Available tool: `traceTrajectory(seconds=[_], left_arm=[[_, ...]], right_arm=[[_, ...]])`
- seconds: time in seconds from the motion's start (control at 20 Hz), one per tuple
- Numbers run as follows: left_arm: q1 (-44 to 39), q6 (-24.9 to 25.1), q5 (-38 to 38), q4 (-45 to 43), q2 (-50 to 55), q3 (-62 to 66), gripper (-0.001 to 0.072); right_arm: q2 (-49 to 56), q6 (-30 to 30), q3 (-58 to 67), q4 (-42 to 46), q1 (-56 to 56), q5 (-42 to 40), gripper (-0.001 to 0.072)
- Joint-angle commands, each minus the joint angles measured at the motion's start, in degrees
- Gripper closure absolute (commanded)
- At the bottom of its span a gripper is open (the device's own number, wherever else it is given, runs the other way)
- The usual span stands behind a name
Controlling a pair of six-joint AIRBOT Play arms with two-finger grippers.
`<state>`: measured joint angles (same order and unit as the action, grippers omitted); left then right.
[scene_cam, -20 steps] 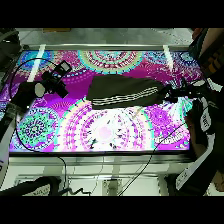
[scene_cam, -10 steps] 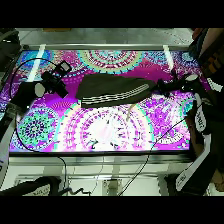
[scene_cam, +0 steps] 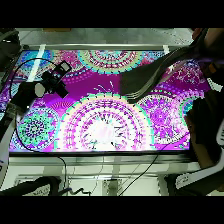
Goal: Fold the clothes and pants, and hang the long-sleeved shirts on hangers.
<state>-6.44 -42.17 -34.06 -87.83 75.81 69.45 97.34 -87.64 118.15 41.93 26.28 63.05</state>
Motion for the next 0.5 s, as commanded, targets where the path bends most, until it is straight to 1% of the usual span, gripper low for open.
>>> traceTrajectory(seconds=[0.0, 0.1, 0.25, 0.3, 0.4, 0.45], left_arm=[[-0.02, 0.02, 0.02, -0.04, 0.00, 0.00, 0.0562], [-0.02, 0.00, 0.02, -0.04, 0.00, 0.00, 0.0562], [-0.02, 0.02, 0.02, -0.04, 0.00, 0.00, 0.0562], [-0.02, 0.02, 0.02, -0.04, 0.00, 0.00, 0.0562], [-0.02, 0.02, 0.02, -0.02, 0.00, 0.00, 0.0562], [-0.02, 0.02, 0.02, -0.02, 0.00, 0.00, 0.0562]], right_arm=[[-9.77, -4.52, 0.83, 8.63, 9.86, -4.48, 0.0693], [-14.56, -7.48, 0.81, 13.07, 16.65, -3.02, 0.0693], [-21.31, -7.93, 0.81, 15.56, 26.23, -0.33, 0.0692], [-23.50, -9.20, 0.63, 16.02, 28.98, 1.31, 0.0693], [-27.41, -15.61, -0.35, 18.91, 32.74, 5.86, 0.0693], [-28.92, -19.37, -0.55, 21.51, 33.86, 9.49, 0.0693]])
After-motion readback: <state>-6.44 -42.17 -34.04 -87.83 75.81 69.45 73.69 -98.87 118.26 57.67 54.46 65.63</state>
